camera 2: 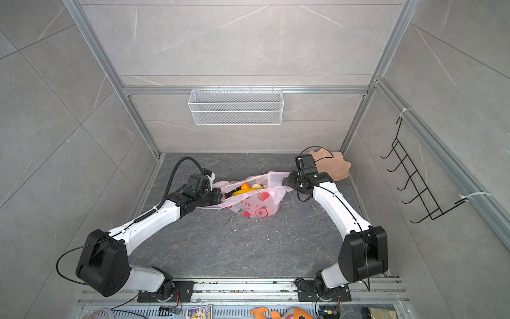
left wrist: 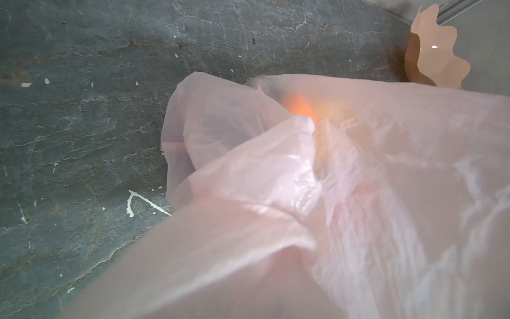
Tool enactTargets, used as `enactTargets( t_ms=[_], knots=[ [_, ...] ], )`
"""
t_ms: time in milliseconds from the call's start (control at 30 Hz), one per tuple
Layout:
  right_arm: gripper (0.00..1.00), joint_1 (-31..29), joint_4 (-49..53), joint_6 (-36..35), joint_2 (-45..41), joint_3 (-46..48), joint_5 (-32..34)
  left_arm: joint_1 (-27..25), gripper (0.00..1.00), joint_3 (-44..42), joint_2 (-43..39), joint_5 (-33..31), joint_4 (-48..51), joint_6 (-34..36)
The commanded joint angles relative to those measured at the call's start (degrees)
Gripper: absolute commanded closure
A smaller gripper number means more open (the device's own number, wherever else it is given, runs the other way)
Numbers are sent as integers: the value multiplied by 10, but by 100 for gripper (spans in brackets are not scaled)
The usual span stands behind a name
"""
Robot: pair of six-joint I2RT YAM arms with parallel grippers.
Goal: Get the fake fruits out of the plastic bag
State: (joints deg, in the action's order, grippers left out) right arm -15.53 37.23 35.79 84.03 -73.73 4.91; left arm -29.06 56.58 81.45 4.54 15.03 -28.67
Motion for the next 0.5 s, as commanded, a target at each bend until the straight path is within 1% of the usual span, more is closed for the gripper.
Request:
enactTargets(
  t_ms=[0, 33, 100, 133, 267, 367, 400, 467],
  knots=[
    [33, -37, 93, -47, -61, -40, 107, -8, 100, 34, -20, -27, 10, 17],
    [30, -50, 121, -52, -68, -54, 135, -8, 100, 37, -20, -33, 15, 12],
    [17, -80, 182, -55, -75, -86, 202, -8, 100, 44, -22, -44, 24, 3],
    [15, -95, 204, -54, -80, -99, 230, -8, 100, 46, -22, -45, 27, 0],
    [14, -176, 255, -67, -96, -143, 301, -9, 100, 54, -23, -49, 35, -6],
    [15, -235, 296, -63, -76, -191, 341, -8, 100, 53, -26, -54, 37, -5],
    [15, -249, 298, -67, -66, -200, 340, -8, 100, 53, -26, -53, 37, -4],
    [18, -265, 281, -84, -38, -210, 304, -8, 100, 52, -27, -51, 37, -5]
  ],
)
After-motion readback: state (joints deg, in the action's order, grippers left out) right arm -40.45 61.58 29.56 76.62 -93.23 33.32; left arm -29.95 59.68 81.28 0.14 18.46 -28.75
